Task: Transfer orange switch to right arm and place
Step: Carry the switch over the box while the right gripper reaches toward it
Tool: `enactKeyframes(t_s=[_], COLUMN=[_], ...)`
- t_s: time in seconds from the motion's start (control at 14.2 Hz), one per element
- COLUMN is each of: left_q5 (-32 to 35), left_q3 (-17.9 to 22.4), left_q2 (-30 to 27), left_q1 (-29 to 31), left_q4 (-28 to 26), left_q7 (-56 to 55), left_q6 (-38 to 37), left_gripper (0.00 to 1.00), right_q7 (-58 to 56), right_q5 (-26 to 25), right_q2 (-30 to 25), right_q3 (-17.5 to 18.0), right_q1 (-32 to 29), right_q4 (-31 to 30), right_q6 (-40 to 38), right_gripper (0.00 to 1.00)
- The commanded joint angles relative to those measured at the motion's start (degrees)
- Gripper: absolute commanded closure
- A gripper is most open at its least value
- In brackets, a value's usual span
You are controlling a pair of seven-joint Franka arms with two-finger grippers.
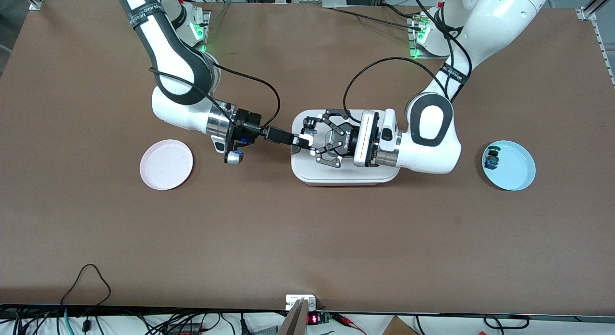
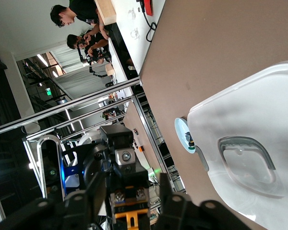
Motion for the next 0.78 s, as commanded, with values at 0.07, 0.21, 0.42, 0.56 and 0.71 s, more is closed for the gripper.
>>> enactKeyframes(t_s=[0.07, 0.21, 0.42, 0.56, 0.71], left_q5=[-1.8, -1.8, -2.7, -2.7, -2.7], left_q3=[-0.1, -0.1, -0.1, -0.1, -0.1], left_q2=[0.4, 0.4, 0.3, 0.3, 0.3], left_q1=[-0.2, -0.2, -0.2, -0.2, -0.1], left_q4=[0.9, 0.9, 0.9, 0.9, 0.9], left_q7=[1.5, 1.5, 1.4, 1.3, 1.2], left_q6=[-0.4, -0.4, -0.4, -0.4, -0.4], left_gripper=[0.95, 0.95, 0.95, 0.94, 0.83], right_q7=[-0.8, -0.8, -0.8, -0.8, -1.0], right_q5=[1.2, 1.2, 1.2, 1.2, 1.1], right_q2=[-1.5, -1.5, -1.5, -1.5, -1.5], right_q3=[-0.2, -0.2, -0.3, -0.3, -0.4], right_q1=[1.2, 1.2, 1.2, 1.0, 0.8], right_q4=[-1.3, -1.3, -1.2, -1.1, -0.9], right_q6=[1.0, 1.2, 1.4, 1.2, 1.1], right_gripper=[0.74, 0.96, 1.0, 1.0, 1.0])
